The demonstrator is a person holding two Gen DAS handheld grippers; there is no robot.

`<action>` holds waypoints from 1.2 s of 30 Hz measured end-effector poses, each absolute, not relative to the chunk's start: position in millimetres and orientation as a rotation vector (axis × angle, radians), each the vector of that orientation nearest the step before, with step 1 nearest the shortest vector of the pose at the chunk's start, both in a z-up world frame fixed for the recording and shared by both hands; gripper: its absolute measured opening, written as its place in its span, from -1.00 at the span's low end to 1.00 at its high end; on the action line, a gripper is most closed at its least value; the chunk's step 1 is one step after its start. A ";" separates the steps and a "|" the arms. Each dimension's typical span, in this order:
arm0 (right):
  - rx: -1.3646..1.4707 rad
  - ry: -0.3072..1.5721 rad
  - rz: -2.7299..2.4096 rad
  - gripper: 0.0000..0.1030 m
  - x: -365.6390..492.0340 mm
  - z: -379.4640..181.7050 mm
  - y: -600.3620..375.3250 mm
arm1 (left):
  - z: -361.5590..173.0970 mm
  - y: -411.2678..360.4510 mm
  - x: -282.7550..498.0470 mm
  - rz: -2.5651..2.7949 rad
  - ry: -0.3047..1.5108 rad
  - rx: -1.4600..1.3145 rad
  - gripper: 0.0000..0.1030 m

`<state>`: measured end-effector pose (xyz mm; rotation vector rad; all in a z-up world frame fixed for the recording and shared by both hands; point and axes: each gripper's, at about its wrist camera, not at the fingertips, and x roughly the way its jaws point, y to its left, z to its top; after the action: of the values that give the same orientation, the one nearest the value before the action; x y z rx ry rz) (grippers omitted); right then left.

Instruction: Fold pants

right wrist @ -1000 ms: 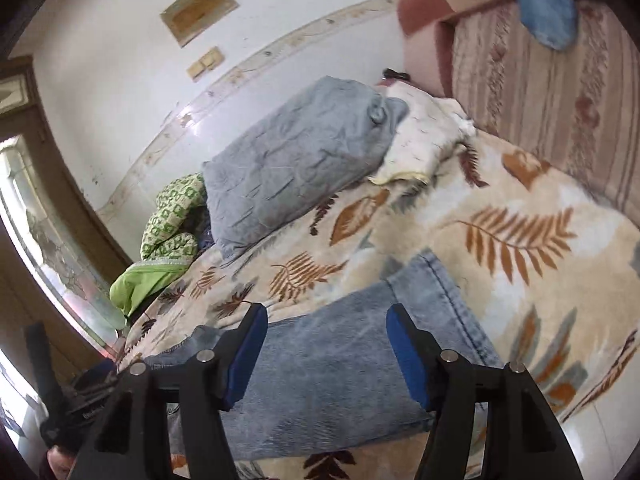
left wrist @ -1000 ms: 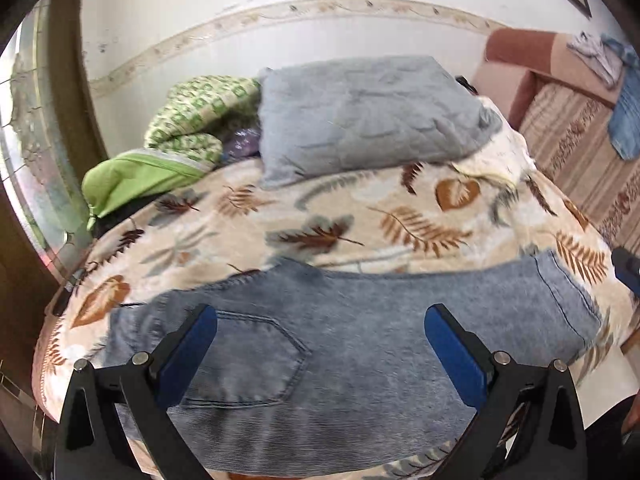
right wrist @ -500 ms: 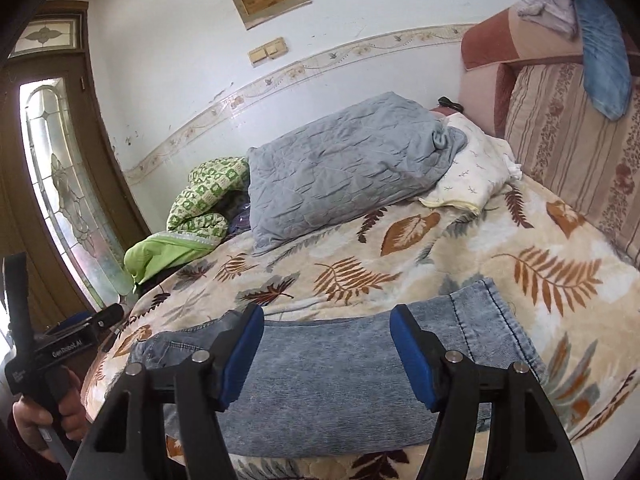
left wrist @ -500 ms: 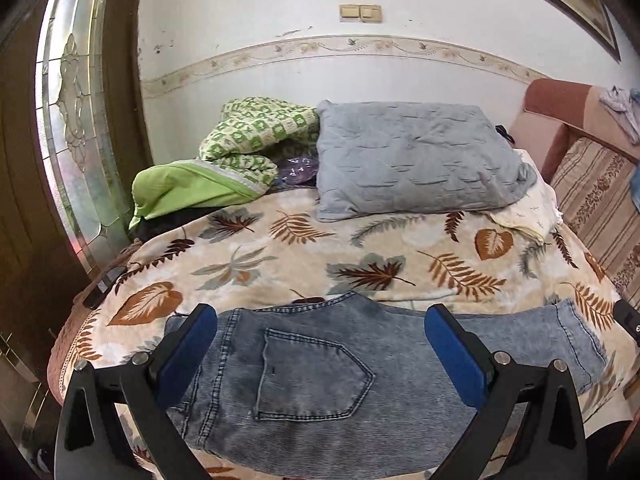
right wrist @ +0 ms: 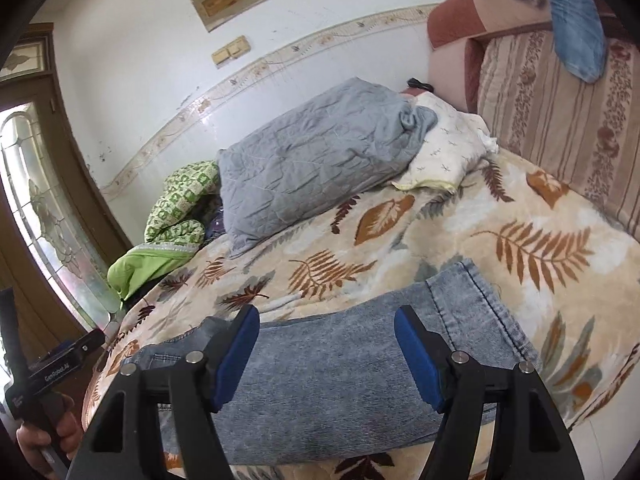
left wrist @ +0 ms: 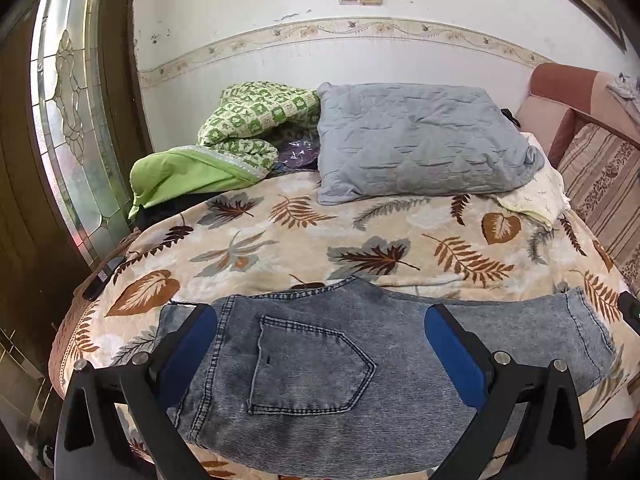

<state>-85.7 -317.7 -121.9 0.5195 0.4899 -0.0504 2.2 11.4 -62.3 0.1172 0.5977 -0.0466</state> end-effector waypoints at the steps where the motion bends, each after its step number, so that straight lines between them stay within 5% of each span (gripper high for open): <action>1: 0.530 0.498 -0.049 0.43 -84.8 -123.6 -319.8 | -62.9 8.6 2.5 -0.051 0.602 0.124 1.00; 36: 0.540 0.568 -0.074 0.43 -77.9 -138.9 -320.2 | -77.9 -6.6 3.4 -0.104 0.653 0.147 1.00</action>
<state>-77.9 -320.2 -138.9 0.5404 0.5681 -0.0744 3.4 -6.6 -77.9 0.1474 0.6534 -0.1035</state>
